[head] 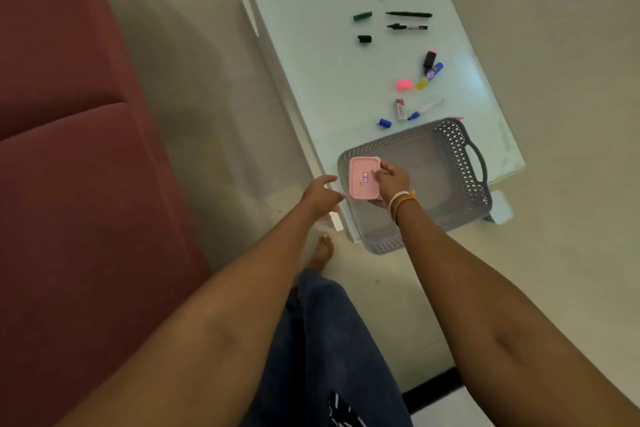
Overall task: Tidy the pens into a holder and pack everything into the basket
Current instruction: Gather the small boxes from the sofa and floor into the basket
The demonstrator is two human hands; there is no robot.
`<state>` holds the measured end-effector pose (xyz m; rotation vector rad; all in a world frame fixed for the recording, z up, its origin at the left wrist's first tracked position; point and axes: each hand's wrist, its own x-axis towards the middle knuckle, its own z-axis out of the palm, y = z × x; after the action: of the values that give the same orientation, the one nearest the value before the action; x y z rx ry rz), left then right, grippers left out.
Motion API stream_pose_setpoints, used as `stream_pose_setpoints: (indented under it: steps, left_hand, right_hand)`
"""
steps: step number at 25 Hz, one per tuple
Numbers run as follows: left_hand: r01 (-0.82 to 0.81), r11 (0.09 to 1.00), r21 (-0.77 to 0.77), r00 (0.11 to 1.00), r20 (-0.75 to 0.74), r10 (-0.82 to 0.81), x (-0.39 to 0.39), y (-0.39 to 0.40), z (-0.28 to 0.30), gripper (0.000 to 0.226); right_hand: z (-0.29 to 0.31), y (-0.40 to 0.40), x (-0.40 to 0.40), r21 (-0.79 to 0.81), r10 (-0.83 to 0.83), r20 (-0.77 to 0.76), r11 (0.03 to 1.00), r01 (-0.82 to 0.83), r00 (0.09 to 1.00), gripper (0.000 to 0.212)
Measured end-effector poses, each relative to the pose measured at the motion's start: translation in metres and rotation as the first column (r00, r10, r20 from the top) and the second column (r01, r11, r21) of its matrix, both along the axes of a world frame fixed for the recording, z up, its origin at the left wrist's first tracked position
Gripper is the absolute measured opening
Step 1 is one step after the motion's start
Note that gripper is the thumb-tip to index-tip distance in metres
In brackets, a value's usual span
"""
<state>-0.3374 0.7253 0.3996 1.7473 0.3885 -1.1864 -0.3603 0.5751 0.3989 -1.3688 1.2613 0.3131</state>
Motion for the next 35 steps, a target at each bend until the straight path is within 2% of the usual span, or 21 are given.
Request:
stream_pose_setpoints:
  steps: [3, 6, 10, 15, 17, 21, 25, 27, 30, 35]
  left_hand:
    - [0.024, 0.997, 0.071, 0.991, 0.130, -0.033, 0.007, -0.005, -0.043, 0.060]
    - [-0.048, 0.995, 0.089, 0.983, 0.184, 0.031, 0.013, -0.010, -0.073, 0.056]
    - [-0.027, 0.999, 0.022, 0.991, 0.132, 0.024, 0.028, -0.017, -0.080, 0.047]
    - [0.105, 0.985, 0.138, 0.983, 0.135, -0.124, 0.034, 0.003, -0.040, 0.045]
    - [0.129, 0.977, 0.167, 0.986, 0.084, -0.145, 0.037, 0.015, -0.010, 0.041]
    - [0.172, 0.964, 0.201, 0.982, 0.041, -0.183, 0.060, 0.038, 0.042, 0.033]
    - [0.184, 0.958, 0.221, 0.977, 0.064, -0.203, 0.088, 0.066, 0.053, 0.027]
    - [0.151, 0.961, 0.232, 0.984, 0.062, -0.170, 0.103, 0.087, 0.045, 0.021]
    - [0.067, 0.966, 0.250, 0.997, 0.018, -0.074, 0.128, 0.126, 0.026, 0.024]
    - [-0.125, 0.961, 0.247, 0.992, 0.016, 0.125, 0.204, 0.204, 0.022, 0.019]
  right_hand:
    - [-0.044, -0.012, 0.012, -0.077, 0.008, 0.014, 0.997, -0.007, 1.000, 0.037]
    - [-0.085, -0.013, 0.015, -0.124, 0.036, -0.018, 0.992, -0.038, 0.999, 0.037]
    - [-0.105, -0.013, 0.021, -0.149, 0.142, -0.078, 0.977, -0.153, 0.987, 0.038]
    - [-0.063, -0.016, 0.024, -0.225, 0.299, -0.223, 0.910, -0.348, 0.928, 0.044]
    - [-0.034, -0.014, 0.027, -0.225, 0.351, -0.267, 0.883, -0.413, 0.897, 0.044]
    - [0.023, 0.003, 0.053, -0.202, 0.444, -0.265, 0.843, -0.499, 0.856, 0.040]
    - [0.040, 0.038, 0.087, -0.170, 0.526, -0.243, 0.804, -0.569, 0.815, 0.038]
    - [0.037, 0.061, 0.106, -0.150, 0.575, -0.252, 0.772, -0.618, 0.779, 0.039]
    - [0.026, 0.102, 0.141, -0.111, 0.628, -0.268, 0.733, -0.671, 0.731, 0.036]
    - [0.013, 0.185, 0.218, -0.058, 0.631, -0.250, 0.748, -0.662, 0.735, 0.026]
